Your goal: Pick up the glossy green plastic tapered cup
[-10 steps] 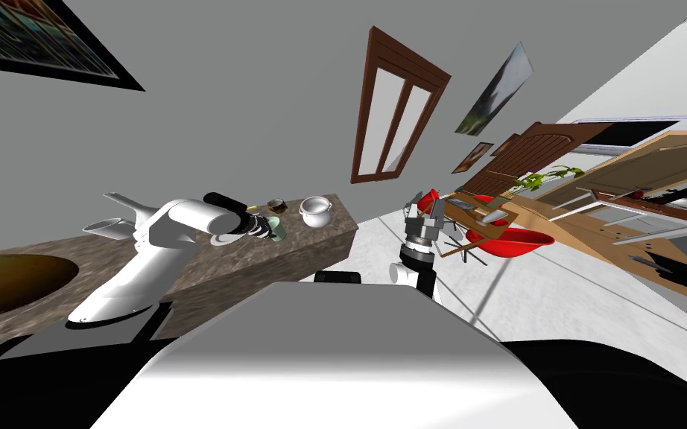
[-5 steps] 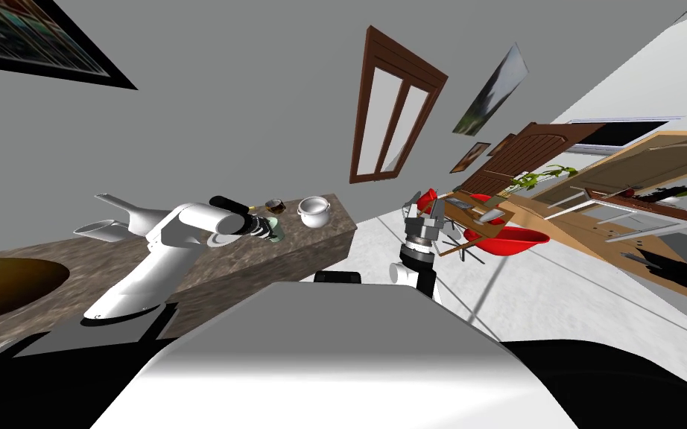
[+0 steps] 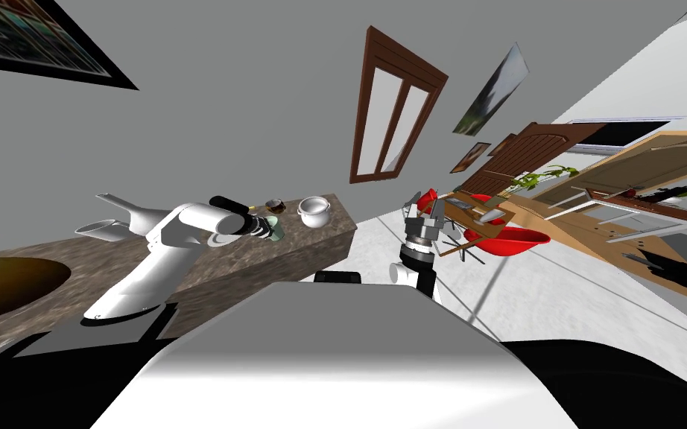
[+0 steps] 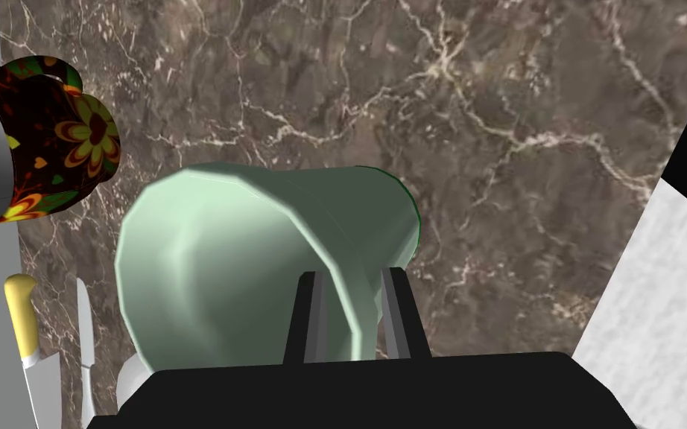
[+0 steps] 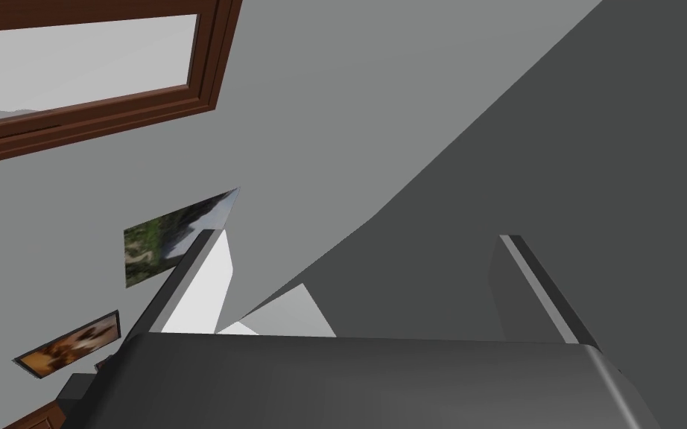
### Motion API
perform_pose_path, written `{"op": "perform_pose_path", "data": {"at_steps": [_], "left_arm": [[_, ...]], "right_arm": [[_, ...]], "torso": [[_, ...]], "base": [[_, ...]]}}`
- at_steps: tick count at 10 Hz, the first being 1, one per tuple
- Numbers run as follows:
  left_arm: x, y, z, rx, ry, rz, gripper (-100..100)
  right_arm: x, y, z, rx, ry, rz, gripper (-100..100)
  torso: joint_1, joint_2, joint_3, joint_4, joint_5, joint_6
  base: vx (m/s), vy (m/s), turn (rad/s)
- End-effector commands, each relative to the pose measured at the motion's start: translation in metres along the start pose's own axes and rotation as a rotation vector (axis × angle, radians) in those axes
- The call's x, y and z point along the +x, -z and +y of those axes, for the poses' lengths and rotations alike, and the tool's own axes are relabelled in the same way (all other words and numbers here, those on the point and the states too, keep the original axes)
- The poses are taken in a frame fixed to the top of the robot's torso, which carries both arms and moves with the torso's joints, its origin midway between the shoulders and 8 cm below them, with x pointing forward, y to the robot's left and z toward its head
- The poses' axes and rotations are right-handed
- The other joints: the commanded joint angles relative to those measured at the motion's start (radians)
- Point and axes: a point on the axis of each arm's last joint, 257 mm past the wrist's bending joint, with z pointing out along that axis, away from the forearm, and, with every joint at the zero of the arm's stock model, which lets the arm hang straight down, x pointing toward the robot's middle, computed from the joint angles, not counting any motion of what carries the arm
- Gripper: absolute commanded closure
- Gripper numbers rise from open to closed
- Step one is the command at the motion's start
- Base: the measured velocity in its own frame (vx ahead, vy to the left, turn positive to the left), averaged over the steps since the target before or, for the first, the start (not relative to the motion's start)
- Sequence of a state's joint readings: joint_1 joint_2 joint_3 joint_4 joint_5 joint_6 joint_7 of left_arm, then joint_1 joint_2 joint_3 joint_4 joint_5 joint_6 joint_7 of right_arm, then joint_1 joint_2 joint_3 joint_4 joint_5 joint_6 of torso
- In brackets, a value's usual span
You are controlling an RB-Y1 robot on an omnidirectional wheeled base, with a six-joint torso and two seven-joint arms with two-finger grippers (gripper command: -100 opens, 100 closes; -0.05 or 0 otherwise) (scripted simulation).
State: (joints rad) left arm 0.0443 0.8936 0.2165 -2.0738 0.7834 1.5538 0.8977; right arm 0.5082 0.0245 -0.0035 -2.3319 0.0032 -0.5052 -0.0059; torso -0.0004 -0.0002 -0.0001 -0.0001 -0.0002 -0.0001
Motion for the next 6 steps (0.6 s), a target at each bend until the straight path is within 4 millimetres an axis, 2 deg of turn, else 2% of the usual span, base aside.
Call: {"op": "perform_pose_path", "data": {"at_steps": [1, 2, 4, 5, 6], "left_arm": [[0.000, 0.000, 0.000, 0.000, 0.000, 0.000, 0], [0.004, 0.009, 0.002, -0.001, -0.005, 0.003, 100], [0.008, 0.021, 0.004, -0.002, -0.010, 0.004, 100], [0.008, 0.017, 0.004, -0.001, -0.009, 0.005, 100], [0.008, 0.018, 0.004, -0.002, -0.008, 0.003, 0]], "right_arm": [[0.000, 0.000, 0.000, 0.000, 0.000, 0.000, 0], [0.000, 0.000, 0.000, 0.000, 0.000, 0.000, 0], [0.000, 0.000, 0.000, 0.000, 0.000, 0.000, 0], [0.000, 0.000, 0.000, 0.000, 0.000, 0.000, 0], [0.000, 0.000, 0.000, 0.000, 0.000, 0.000, 0]], "torso": [[0.000, 0.000, 0.000, 0.000, 0.000, 0.000], [0.000, 0.000, 0.000, 0.000, 0.000, 0.000], [0.000, 0.001, 0.001, 0.001, -0.001, 0.000], [0.000, 0.002, 0.001, 0.001, -0.001, 0.000], [-0.001, 0.002, 0.001, 0.001, -0.001, 0.000]], "base": [[0.000, 0.000, 0.000], [-0.005, 0.012, 0.031], [-0.004, 0.019, 0.029], [-0.002, 0.008, 0.005], [0.000, 0.000, 0.000]]}}
